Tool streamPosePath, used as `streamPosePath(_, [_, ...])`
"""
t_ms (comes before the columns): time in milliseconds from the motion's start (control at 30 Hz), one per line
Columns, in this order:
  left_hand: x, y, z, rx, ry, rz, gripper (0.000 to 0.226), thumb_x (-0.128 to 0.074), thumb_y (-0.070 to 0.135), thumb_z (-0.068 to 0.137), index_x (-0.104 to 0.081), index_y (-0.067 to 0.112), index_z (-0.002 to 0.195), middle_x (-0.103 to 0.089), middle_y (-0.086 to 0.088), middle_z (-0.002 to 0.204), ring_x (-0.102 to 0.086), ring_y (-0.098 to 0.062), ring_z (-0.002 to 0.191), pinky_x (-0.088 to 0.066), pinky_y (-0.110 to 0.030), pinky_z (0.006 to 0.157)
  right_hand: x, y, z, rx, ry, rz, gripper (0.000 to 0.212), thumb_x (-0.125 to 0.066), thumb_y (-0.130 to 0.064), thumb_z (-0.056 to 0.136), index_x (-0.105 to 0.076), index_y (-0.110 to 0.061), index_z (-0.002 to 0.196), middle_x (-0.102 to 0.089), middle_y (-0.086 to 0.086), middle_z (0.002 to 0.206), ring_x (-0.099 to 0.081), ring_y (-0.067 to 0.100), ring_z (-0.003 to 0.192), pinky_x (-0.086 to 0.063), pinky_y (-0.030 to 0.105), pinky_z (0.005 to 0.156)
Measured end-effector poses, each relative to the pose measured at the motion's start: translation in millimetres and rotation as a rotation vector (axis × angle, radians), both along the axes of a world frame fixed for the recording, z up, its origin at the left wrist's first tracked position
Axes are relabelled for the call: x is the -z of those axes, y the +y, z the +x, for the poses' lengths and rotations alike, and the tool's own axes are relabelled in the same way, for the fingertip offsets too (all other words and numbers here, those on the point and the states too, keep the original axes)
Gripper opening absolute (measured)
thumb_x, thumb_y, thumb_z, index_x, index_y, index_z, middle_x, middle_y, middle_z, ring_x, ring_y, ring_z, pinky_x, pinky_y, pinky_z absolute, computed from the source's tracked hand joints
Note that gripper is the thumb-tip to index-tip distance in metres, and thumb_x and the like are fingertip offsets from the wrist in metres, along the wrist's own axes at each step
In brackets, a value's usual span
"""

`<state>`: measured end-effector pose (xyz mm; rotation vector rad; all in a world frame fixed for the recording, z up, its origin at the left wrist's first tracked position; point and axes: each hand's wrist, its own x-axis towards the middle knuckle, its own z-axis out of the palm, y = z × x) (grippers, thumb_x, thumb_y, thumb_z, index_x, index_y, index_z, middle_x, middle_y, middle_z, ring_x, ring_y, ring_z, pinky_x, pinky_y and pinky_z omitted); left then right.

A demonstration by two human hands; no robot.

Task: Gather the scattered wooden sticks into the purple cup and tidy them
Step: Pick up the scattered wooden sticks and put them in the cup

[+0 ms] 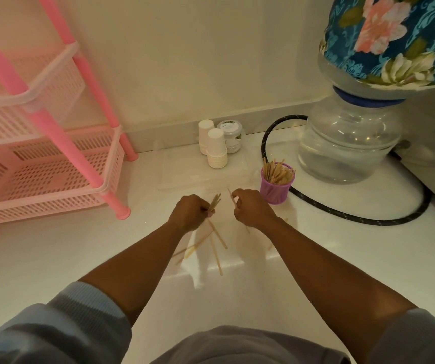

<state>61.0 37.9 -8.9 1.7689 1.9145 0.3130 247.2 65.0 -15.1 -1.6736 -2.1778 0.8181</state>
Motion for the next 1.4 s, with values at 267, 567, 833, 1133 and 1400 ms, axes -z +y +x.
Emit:
streamPosePath(267, [-28.9, 30.0, 25.7, -0.029, -0.174, 0.215, 0.022, -0.067, 0.019, 0.089, -0.072, 0.021, 0.110, -0.072, 0.006, 0.096, -0.065, -0.009, 0.079, -0.043, -0.013, 0.060, -25.2, 13.0, 7.5, 0.104, 0.122, 0.233, 0.074, -0.062, -0.006, 0.084, -0.029, -0.025, 0.147, -0.061, 0.006, 0.097, -0.060, 0.018, 0.086, -0.057, 0.037, 0.074])
streamPosePath(567, [-56.3, 59.6, 61.8, 0.053, -0.359, 0.394, 0.061, -0.064, 0.015, 0.092, -0.037, 0.033, 0.144, -0.071, 0.001, 0.088, -0.068, -0.009, 0.077, -0.048, -0.014, 0.069, -50.2, 29.3, 32.1, 0.220, 0.228, 0.359, 0.063, -0.059, -0.011, 0.085, -0.040, -0.029, 0.142, -0.061, 0.000, 0.089, -0.059, 0.014, 0.079, -0.055, 0.034, 0.071])
streamPosePath(833, [-76.9, 87.0, 96.4, 0.076, -0.460, 0.356, 0.040, -0.071, 0.016, 0.086, -0.059, 0.021, 0.123, -0.074, 0.000, 0.083, -0.071, -0.012, 0.079, -0.057, -0.039, 0.083, -71.6, 46.6, 54.6, 0.331, 0.307, 0.464, 0.050, -0.054, -0.010, 0.087, -0.048, -0.024, 0.135, -0.063, 0.003, 0.077, -0.061, 0.020, 0.074, -0.056, 0.039, 0.073])
streamPosePath(1133, [-73.2, 102.6, 127.3, 0.044, -0.533, 0.368, 0.009, -0.075, 0.015, 0.082, -0.071, 0.019, 0.088, -0.075, 0.000, 0.081, -0.072, -0.014, 0.077, -0.058, -0.043, 0.082, -76.0, 56.8, 75.7, 0.401, 0.311, 0.543, 0.037, -0.057, -0.013, 0.089, -0.060, -0.017, 0.126, -0.071, 0.007, 0.092, -0.057, 0.012, 0.080, -0.050, 0.029, 0.077])
streamPosePath(1400, [-59.9, 105.5, 137.6, 0.065, -0.459, 0.371, 0.010, -0.075, 0.011, 0.080, -0.074, 0.017, 0.088, -0.074, 0.002, 0.081, -0.069, -0.013, 0.076, -0.058, -0.039, 0.080, -58.6, 65.8, 83.9, 0.419, 0.268, 0.577, 0.028, -0.055, -0.017, 0.092, -0.068, -0.011, 0.116, -0.072, 0.006, 0.109, -0.068, 0.018, 0.092, -0.046, 0.020, 0.086])
